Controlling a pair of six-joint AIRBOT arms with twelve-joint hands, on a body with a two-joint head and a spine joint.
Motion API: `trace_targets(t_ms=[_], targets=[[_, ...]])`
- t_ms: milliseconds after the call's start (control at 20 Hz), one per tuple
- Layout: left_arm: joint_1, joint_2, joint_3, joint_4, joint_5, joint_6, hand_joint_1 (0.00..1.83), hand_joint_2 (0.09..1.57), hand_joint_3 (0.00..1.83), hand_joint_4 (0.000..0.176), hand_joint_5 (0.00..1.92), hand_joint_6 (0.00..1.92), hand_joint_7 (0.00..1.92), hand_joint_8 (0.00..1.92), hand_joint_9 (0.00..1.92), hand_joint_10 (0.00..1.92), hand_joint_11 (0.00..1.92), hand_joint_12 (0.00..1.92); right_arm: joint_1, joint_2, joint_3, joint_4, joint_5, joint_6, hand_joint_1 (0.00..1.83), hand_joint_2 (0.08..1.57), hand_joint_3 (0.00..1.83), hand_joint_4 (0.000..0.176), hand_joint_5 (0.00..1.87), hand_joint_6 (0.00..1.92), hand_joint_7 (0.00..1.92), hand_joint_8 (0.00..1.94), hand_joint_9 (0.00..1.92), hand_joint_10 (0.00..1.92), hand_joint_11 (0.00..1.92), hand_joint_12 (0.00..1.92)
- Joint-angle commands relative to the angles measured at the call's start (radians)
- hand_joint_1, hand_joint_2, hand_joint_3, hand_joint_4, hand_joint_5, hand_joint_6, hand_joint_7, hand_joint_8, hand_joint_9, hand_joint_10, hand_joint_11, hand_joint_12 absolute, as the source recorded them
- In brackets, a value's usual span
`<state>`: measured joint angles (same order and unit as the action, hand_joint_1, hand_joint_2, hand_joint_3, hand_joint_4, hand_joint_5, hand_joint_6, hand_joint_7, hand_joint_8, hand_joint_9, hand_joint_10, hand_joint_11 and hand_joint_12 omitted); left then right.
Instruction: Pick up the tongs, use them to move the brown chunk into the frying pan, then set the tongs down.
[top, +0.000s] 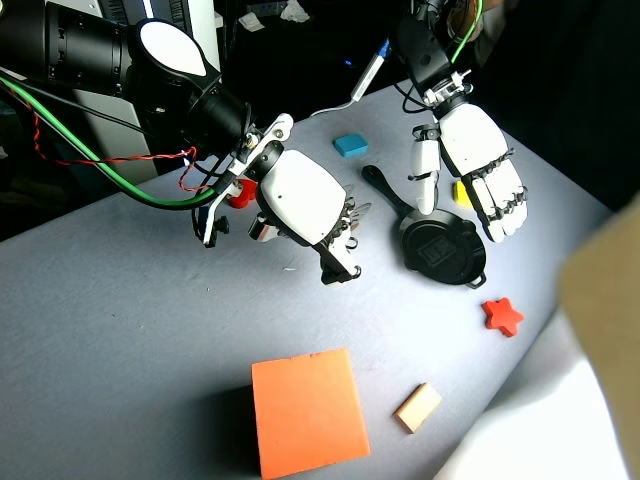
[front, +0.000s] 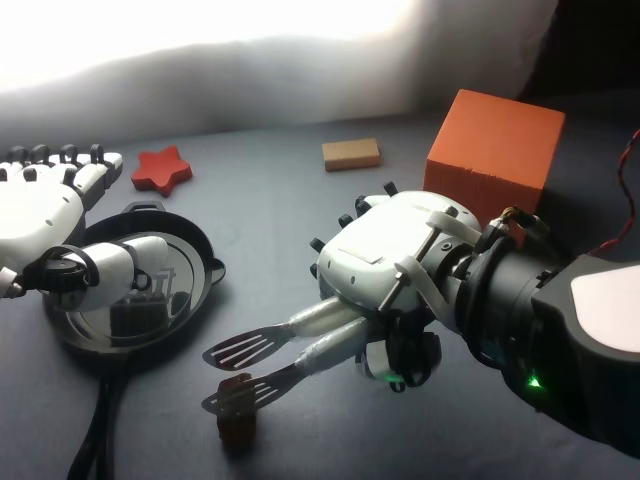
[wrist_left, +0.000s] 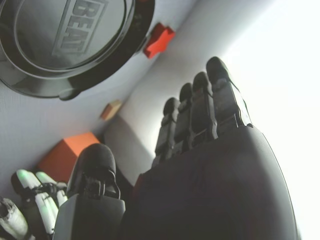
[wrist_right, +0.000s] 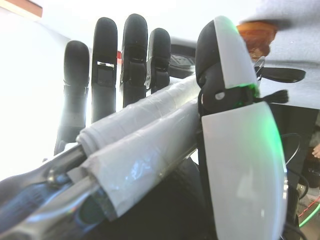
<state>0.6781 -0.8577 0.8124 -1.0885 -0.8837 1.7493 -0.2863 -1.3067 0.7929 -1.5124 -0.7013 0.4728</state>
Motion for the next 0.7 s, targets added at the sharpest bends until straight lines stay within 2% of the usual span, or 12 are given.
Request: trace_targets(t_ms=[0,150,350,500,550,600,650], targets=[[-0.005,0.003,0.004,0.05,-0.091,-0.004,0.0,1.31,0.0,0.021,0.04,0.0,0.06,0.0,0.08,0.01,0.0,0.4,0.006,0.003,0.0,-0.072,-0.004,0.007,1.0,1.21,0.0,0.0,0.79,0.2,0.91,0.0,0.63,0.51,0.19,1.5],[-0.005,0.003,0.004,0.047,-0.091,-0.004,0.0,1.3,0.0,0.013,0.0,0.0,0.03,0.0,0.06,0.0,0.0,0.33,0.003,-0.003,0.007,-0.099,-0.002,0.026,0.98,1.22,0.0,0.0,0.76,0.19,0.89,0.0,0.61,0.51,0.16,1.52],[-0.005,0.003,0.002,0.047,-0.091,-0.004,0.0,1.29,0.0,0.027,0.0,0.0,0.05,0.0,0.08,0.01,0.0,0.4,-0.001,-0.008,0.011,-0.099,-0.002,0.026,0.98,1.21,0.0,0.0,0.75,0.18,0.88,0.0,0.6,0.5,0.15,1.5],[-0.005,0.003,0.002,0.046,-0.091,-0.004,0.0,1.3,0.0,0.017,0.04,0.01,0.07,0.0,0.08,0.0,0.0,0.44,-0.009,-0.008,0.011,-0.099,-0.002,0.024,0.99,1.2,0.0,0.0,0.75,0.18,0.88,0.0,0.61,0.5,0.16,1.5],[-0.005,0.003,0.002,0.045,-0.091,-0.004,0.0,1.31,0.0,0.021,0.06,0.02,0.08,0.01,0.09,0.01,0.0,0.47,-0.011,-0.008,0.011,-0.099,-0.002,0.024,0.99,1.2,0.0,0.0,0.75,0.18,0.87,0.0,0.6,0.49,0.16,1.5],[-0.005,0.002,0.002,0.043,-0.091,-0.004,0.0,1.33,0.0,0.018,0.06,0.01,0.06,0.0,0.07,0.01,0.0,0.36,-0.018,-0.008,0.011,-0.101,-0.002,0.024,1.01,1.19,0.0,0.0,0.75,0.18,0.87,0.0,0.6,0.49,0.15,1.51],[-0.005,0.002,0.003,0.043,-0.091,-0.004,0.0,1.33,0.0,0.018,0.06,0.01,0.06,0.0,0.07,0.01,0.0,0.36,-0.02,-0.008,0.011,-0.103,-0.002,0.024,1.01,1.19,0.0,0.0,0.75,0.18,0.87,0.0,0.6,0.49,0.15,1.51]])
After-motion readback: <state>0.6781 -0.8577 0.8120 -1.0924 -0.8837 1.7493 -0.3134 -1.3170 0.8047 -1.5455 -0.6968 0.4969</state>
